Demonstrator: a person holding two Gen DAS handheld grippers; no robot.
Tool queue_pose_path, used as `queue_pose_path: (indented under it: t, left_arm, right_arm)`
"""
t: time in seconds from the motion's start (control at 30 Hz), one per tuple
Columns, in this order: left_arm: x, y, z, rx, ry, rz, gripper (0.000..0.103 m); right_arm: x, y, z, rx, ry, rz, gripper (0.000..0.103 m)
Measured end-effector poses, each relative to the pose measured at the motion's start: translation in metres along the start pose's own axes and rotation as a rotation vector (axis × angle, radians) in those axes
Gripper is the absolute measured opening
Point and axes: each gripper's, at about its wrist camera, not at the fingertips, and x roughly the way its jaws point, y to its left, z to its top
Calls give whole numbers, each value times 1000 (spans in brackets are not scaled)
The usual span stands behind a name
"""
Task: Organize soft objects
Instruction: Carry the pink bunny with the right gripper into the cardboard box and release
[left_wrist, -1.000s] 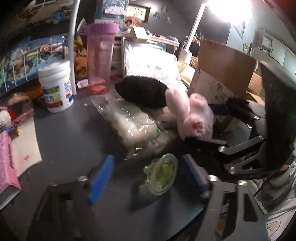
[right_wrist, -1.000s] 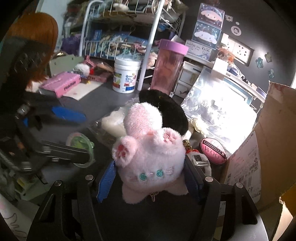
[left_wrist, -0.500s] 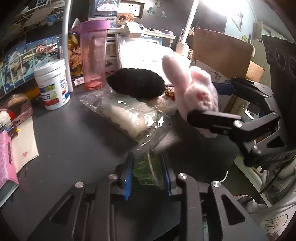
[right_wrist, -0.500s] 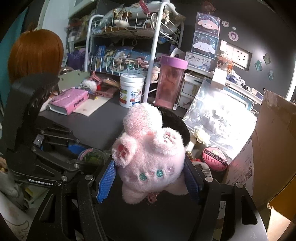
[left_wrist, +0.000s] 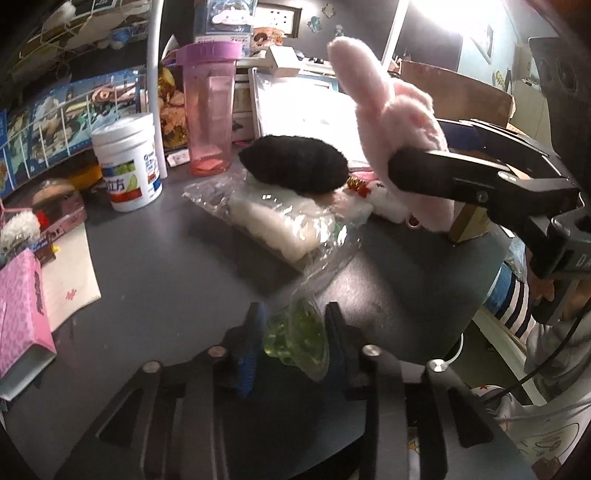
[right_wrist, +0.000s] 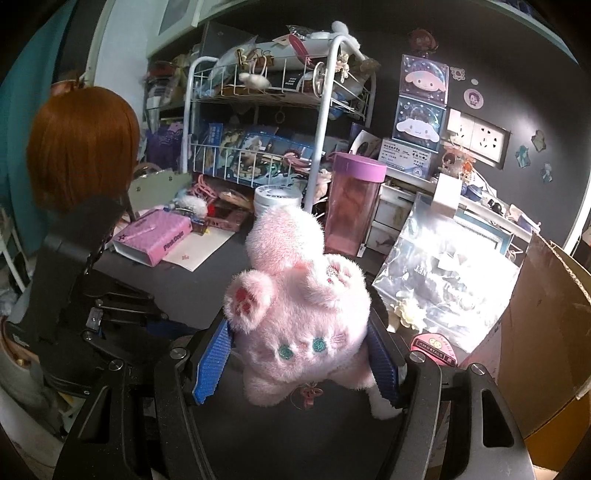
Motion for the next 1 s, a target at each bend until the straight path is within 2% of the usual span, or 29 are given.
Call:
queue_pose_path:
  t: [0.03,0.07,0.1,0.2,0.23,0.27,0.3,0.33,0.53,0.6,1.0]
  left_arm:
    - [-1,0,-1,2,-3,13,41]
    - [-2,0,-3,3,-3,25,52]
    - [-3,-1,-4,4,-1,36,56]
    - [-6,-2,-7,15,2,55,56]
    - [-7,-2,-8,20,3,55,55]
    - [-7,-3,-10,29,-1,55,48]
    - [-7,-4,-10,34,-6,54,35]
    - [-7,-5,-10,35,-8,50,30]
    - [-3,-8,-7,44,-26,55,28]
    - [-3,-7,-6,35,-31,38,18]
    - [-8,1,-1,11,-58,59,18]
  right_arm:
    - [0,0,-1,-1,1,1,64]
    - [0,1,-1,0,2,3,64]
    - [0,0,-2,2,3,7,64]
    - [-1,0,-3,6,1,4,64]
    - [-2,-1,-3,8,-1,2,64]
    - [-2,-1,-3,9,-2,1,64]
    - [-3,-2,-4,12,-3,1,64]
    - [-3,-2,-4,12,-4,1,64]
    - [-5,-2,-4,14,-10,2,64]
    - [-6,-2,-3,14,-13,-1,64]
    - [-11,-4,3,26,-40,5,64]
